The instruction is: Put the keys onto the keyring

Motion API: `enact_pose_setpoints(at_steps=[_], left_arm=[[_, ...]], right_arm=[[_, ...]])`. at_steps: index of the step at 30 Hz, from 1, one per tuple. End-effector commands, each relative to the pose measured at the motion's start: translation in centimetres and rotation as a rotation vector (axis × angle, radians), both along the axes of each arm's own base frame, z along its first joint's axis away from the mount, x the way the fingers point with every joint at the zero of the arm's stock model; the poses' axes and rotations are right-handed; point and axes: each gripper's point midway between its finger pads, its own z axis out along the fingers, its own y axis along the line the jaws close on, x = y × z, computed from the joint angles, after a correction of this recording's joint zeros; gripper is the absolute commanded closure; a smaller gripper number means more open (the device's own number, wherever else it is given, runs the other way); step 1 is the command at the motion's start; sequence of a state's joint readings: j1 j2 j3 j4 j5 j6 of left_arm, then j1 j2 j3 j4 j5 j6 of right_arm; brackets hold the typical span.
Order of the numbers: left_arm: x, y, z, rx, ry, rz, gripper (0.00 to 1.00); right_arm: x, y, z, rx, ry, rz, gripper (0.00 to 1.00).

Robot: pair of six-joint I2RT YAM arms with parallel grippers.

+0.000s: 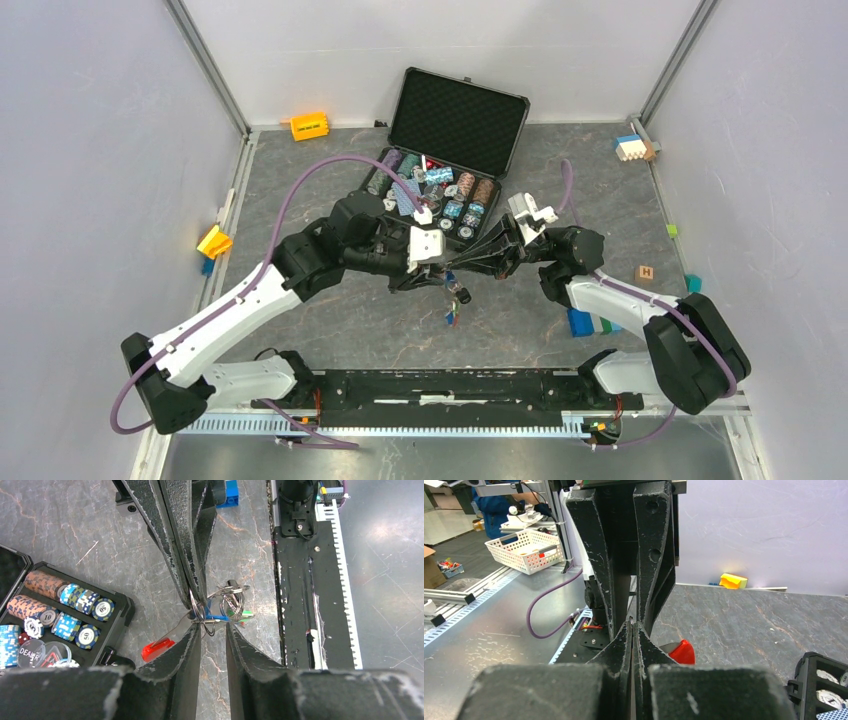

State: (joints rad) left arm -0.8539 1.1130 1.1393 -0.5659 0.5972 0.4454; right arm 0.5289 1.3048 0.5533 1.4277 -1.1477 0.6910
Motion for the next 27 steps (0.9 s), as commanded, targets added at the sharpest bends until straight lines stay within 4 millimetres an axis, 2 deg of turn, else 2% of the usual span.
enact_pose_setpoints(at_steps=[1, 7, 10, 27], left_arm=[[-0.1, -0.6, 2.8, -0.072, -0.008, -0.011, 0.69], [-0.1, -0.5, 3.6, -0.085, 0.001, -0.004, 0.7], [-0.1, -0.5, 3.8, -0.089, 0.004, 0.0, 0.74], [0.7, 0.0, 2.1, -0.036, -0.004, 0.024, 0.96]], right_arm=[[-0.6, -0.5, 2.0, 0.056, -0.113, -0.007, 1.0], [-0.3, -0.4, 1.7, 0.048, -0.114, -0.016, 1.0], [-0.3, -0.4, 1.8, 0.048, -0.114, -0.015, 1.0], [-0.5, -0.5, 1.8, 0.051, -0.115, -0.013, 1.0]])
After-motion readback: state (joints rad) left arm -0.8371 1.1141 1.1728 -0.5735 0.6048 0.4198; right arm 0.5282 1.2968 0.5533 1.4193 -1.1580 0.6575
